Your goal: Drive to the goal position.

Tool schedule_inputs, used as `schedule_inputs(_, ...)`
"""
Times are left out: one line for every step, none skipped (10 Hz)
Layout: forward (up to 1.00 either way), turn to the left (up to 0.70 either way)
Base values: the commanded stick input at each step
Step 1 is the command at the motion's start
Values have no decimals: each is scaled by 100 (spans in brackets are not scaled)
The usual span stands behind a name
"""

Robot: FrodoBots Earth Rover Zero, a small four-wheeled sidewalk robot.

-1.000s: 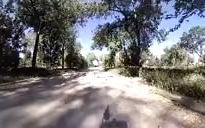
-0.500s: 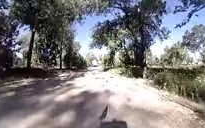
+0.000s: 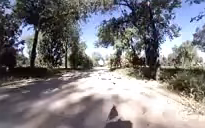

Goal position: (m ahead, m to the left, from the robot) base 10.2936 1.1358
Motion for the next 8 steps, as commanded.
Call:
schedule_inputs(100,43)
schedule_inputs(100,43)
schedule_inputs(100,12)
schedule_inputs(100,3)
schedule_inputs(100,3)
schedule_inputs(100,3)
schedule_inputs(100,3)
schedule_inputs(100,3)
